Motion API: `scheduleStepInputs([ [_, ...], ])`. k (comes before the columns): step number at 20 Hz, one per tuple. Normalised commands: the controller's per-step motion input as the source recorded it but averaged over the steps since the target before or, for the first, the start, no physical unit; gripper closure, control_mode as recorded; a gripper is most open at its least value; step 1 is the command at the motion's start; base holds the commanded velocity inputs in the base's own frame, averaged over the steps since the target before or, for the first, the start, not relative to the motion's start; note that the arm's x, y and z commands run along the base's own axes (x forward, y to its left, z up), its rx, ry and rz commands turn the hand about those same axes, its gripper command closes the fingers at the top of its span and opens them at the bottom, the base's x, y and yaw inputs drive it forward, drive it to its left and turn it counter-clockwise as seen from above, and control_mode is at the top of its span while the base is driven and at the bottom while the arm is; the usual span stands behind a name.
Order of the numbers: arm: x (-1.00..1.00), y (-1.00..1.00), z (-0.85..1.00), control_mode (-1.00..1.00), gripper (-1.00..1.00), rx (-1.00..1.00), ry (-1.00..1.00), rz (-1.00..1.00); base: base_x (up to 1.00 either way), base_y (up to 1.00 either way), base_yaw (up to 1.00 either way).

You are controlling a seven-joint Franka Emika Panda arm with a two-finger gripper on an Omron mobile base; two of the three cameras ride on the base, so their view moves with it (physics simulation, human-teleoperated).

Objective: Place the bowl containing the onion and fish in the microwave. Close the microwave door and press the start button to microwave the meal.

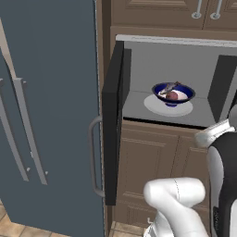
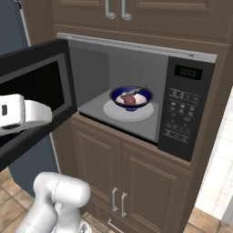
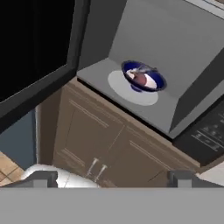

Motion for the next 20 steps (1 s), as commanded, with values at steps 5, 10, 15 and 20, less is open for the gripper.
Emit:
scheduleStepInputs([
  [5, -1.0, 0.53, 0.02, -1.0, -1.0, -0.43, 0.0, 0.26, 0.0, 0.0, 0.0],
  [10, -0.6, 0.71, 0.13, -1.0, -1.0, -0.41, 0.0, 0.14, 0.0, 0.0, 0.0],
  [15, -0.12, 0.95, 0.15, -1.0, -1.0, -0.37, 0.0, 0.08, 0.0, 0.0, 0.0],
  [20, 0.04, 0.96, 0.05, -1.0, -1.0, -0.33, 0.0, 0.01, 0.0, 0.0, 0.0],
])
